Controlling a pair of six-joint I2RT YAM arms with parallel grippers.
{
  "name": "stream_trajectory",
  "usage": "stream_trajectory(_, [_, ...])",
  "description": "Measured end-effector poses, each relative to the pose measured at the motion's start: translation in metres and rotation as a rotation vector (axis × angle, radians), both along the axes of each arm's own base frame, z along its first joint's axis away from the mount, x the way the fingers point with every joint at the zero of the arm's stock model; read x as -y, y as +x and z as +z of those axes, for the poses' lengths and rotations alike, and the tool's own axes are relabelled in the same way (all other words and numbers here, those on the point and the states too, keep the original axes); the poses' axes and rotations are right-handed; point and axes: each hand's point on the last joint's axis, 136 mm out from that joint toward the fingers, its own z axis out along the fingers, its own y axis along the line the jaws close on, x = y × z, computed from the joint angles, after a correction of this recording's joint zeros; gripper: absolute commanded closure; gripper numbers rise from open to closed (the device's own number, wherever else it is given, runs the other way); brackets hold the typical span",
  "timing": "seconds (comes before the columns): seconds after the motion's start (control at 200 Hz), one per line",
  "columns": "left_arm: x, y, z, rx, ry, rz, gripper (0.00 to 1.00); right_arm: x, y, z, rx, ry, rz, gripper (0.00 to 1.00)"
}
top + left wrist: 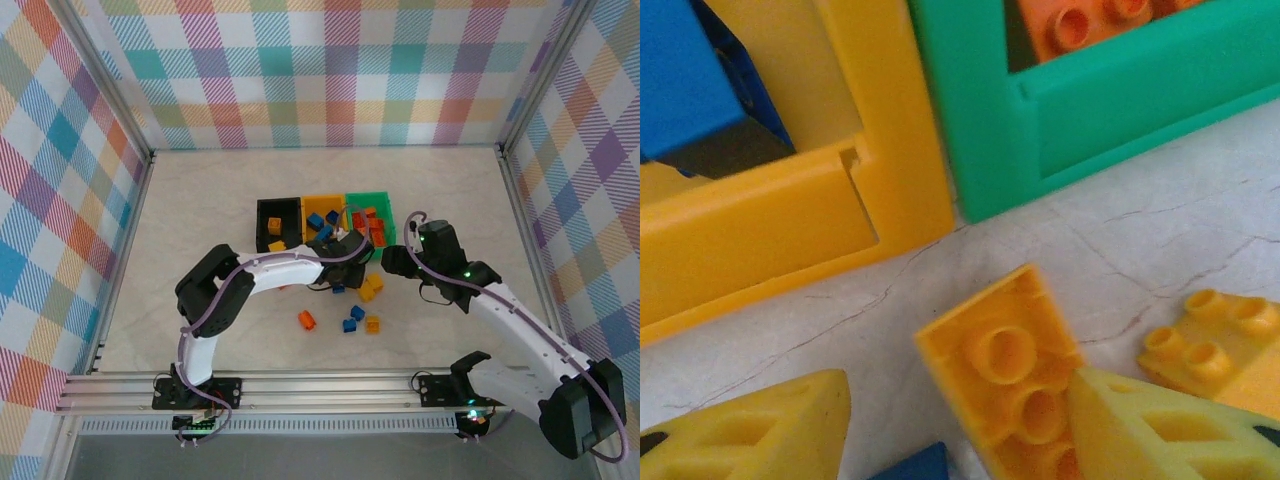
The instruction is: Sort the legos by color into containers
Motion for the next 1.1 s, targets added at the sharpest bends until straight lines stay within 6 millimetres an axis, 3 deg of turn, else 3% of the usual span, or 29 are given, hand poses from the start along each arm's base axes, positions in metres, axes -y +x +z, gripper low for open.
stream_trajectory(0.215, [-0.001, -0.001, -0.001, 0.006, -0.019, 0.016, 0.56, -0.001, -0.001, 0.002, 0.006, 0.007, 0.003, 0.36])
stream_trajectory(0.325, [-0.013, -0.01, -0.002, 0.001, -0.016, 0.021, 0.63, -0.001, -0.001, 0.003, 0.006, 0.008, 0.004, 0.36])
stream_trajectory(0.49, [-0.03, -0.021, -0.002, -0.001, -0.01, 0.034, 0.66, -0.002, -0.001, 0.003, 0.003, 0.014, 0.01, 0.36])
stream_trajectory(0.635, [-0.049, -0.034, -0.002, -0.016, 0.006, 0.041, 0.5, -0.003, -0.002, 0.003, 0.0, 0.02, 0.018, 0.36])
stream_trajectory(0.765, [-0.06, -0.041, -0.002, -0.036, 0.018, 0.043, 0.42, -0.004, -0.003, 0.003, -0.002, 0.023, 0.021, 0.37])
stream_trajectory(1.1, [-0.05, -0.041, 0.022, -0.022, -0.031, 0.013, 0.34, -0.005, -0.002, -0.001, -0.012, 0.02, 0.023, 0.36])
